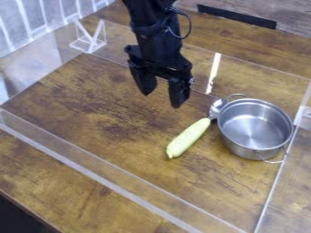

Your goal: Move the green spoon to the right

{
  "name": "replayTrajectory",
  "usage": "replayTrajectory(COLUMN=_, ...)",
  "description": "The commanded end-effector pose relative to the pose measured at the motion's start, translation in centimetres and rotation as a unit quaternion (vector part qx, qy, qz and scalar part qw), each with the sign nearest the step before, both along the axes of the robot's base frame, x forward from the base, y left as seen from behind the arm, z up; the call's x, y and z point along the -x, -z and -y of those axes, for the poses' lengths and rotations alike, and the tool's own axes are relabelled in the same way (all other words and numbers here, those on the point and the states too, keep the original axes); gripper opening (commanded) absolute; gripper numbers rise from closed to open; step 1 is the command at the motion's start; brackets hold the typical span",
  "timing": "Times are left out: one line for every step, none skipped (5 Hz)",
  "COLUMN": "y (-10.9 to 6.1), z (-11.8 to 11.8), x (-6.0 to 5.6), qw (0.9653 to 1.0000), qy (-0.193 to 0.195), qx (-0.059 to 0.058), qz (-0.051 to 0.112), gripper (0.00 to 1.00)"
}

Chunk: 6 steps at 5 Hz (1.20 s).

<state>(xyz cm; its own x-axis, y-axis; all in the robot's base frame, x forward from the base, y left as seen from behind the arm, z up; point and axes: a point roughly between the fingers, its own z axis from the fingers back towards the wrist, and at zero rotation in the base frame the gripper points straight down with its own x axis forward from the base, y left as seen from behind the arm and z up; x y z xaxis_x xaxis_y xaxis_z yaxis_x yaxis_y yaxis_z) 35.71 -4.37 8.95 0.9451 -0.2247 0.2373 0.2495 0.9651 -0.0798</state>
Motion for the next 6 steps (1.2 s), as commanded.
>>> replayTrajectory(y=-2.2, z=-0.3, x=0.5, qw=0.9985, qy=0.051, qx=-0.003, qz=0.019, gripper=1.0)
replayTrajectory(y=-2.3, z=-0.8, x=0.9, qw=0.9956, qy=0.093, qx=-0.008, qz=0.007, gripper=1.0)
replayTrajectory(y=-2.6, z=-1.6, x=1.2, qw=0.9937, qy=0.111, qx=-0.019, qz=0.001, gripper=1.0)
replayTrajectory(y=-3.4, z=-2.8, x=1.4, qw=0.9922, qy=0.119, qx=-0.036, qz=0.001, gripper=1.0)
replayTrajectory(y=-4.0, z=-4.1, x=0.8, qw=0.9948, qy=0.085, qx=-0.056, qz=0.002, gripper=1.0)
replayTrajectory(y=-5.1, z=-6.0, x=0.2, qw=0.9953, qy=0.046, qx=-0.084, qz=0.013, gripper=1.0)
